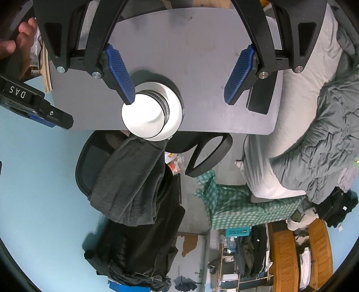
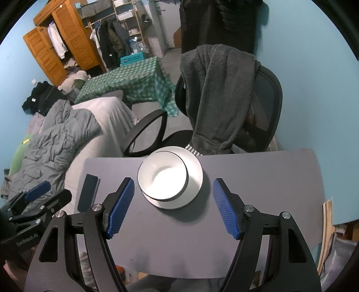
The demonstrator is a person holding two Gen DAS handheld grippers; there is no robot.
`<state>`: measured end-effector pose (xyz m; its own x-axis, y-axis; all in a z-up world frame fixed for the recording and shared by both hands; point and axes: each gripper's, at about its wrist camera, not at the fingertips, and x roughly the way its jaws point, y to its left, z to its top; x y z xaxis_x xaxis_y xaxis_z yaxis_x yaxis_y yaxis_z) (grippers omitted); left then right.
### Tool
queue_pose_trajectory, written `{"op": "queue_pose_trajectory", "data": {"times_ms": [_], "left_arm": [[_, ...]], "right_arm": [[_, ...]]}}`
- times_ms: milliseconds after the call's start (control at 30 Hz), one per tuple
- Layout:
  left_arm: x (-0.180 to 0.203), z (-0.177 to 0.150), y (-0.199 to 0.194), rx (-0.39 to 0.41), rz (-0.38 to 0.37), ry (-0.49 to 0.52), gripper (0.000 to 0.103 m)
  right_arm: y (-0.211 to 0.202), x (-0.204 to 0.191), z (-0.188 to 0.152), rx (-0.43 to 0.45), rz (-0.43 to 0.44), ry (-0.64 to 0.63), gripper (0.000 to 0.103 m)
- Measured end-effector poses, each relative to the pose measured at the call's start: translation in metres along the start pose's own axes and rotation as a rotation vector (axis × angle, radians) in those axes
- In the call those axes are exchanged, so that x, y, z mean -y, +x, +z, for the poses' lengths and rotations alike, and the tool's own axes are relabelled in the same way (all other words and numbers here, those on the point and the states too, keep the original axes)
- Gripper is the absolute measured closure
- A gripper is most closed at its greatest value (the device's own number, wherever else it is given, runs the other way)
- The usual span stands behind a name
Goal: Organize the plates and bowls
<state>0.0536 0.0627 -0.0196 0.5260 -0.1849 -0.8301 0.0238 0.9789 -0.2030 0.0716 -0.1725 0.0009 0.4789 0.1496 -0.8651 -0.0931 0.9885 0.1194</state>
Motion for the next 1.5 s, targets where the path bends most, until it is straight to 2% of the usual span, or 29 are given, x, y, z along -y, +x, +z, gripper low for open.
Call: {"op": "queue_pose_trajectory", "data": {"times_ms": [1500], "left_arm": [[0.004,0.0092,-0.0033,0.002,0.014,-0.007,0.02]], "right_arm": [[0.005,-0.0015,-0.0068,-0.018,-0.009,0.008,0.031]]}}
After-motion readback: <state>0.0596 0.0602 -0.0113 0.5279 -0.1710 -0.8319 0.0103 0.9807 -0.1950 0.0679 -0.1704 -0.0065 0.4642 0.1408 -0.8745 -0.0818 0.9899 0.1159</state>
